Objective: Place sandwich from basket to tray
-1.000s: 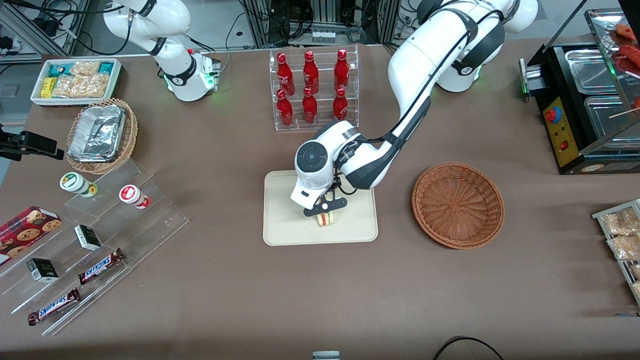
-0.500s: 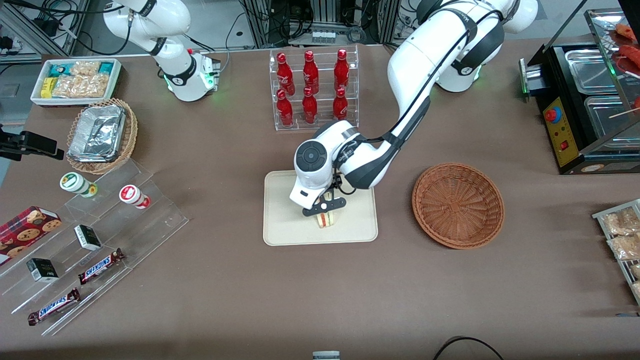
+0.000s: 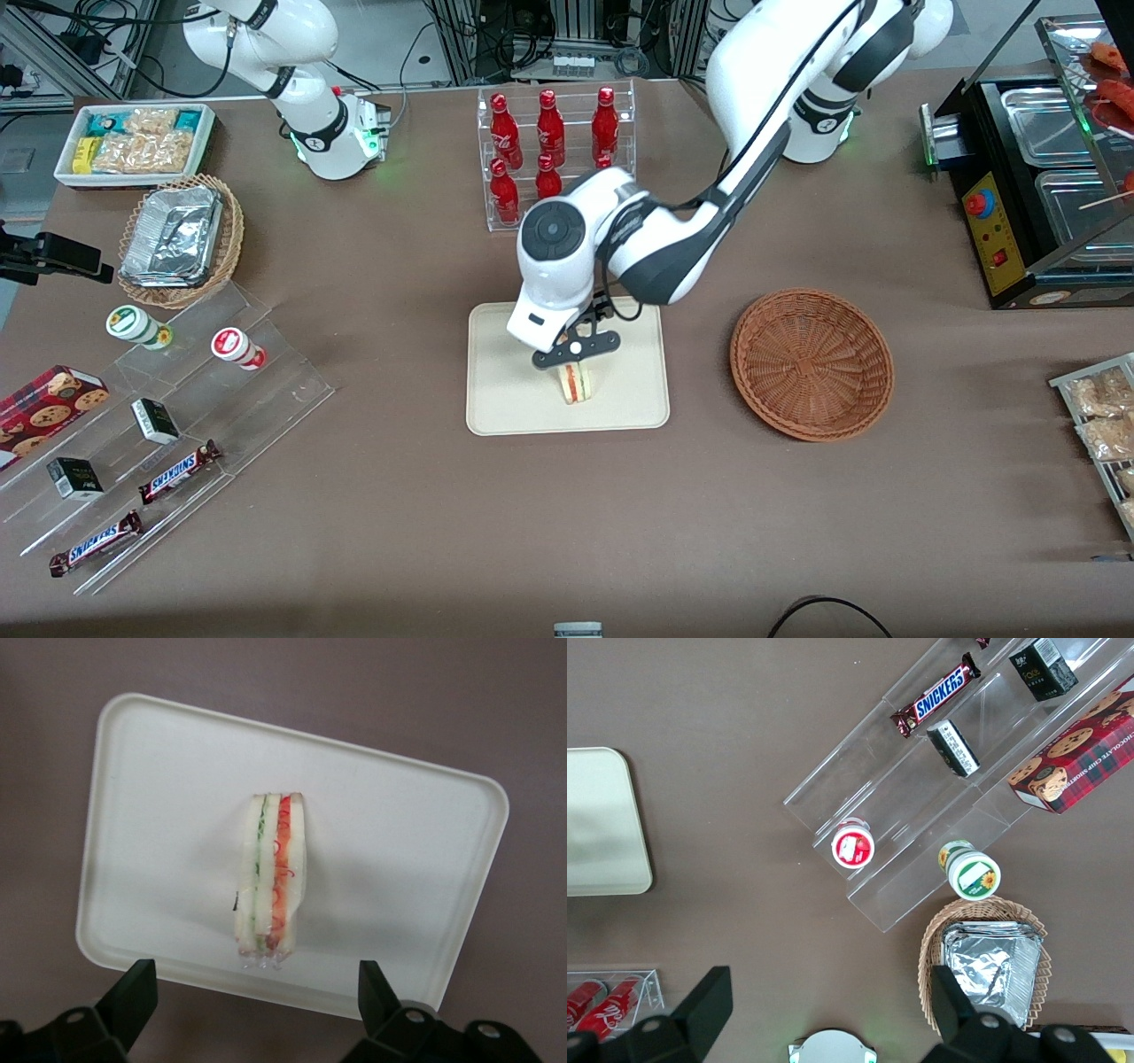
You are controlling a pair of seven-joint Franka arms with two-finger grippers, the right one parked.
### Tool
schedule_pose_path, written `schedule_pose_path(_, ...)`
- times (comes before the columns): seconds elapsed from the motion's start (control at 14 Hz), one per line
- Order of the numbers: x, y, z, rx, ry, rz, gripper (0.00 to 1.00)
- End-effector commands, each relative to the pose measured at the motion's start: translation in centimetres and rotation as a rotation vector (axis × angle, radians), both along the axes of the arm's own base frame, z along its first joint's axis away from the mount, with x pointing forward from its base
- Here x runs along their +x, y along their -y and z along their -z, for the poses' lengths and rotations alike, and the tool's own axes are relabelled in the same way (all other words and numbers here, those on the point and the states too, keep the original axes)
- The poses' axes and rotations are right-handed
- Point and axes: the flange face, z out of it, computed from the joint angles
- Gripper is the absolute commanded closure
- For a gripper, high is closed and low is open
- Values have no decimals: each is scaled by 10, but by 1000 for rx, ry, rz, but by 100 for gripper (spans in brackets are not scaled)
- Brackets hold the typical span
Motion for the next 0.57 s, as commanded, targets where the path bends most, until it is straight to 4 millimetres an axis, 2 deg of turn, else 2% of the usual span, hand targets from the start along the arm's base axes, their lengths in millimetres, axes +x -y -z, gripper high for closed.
schedule_pose_path(0.0,12,-26,-27,21,15,-25,0)
schedule_pose_path(0.21,28,-61,-46,45,-13,70,0)
schedule_pose_path(0.36,42,-98,-64,75,-30,49,0)
schedule_pose_path(0.5,62,-137,-70,85,-56,78,0)
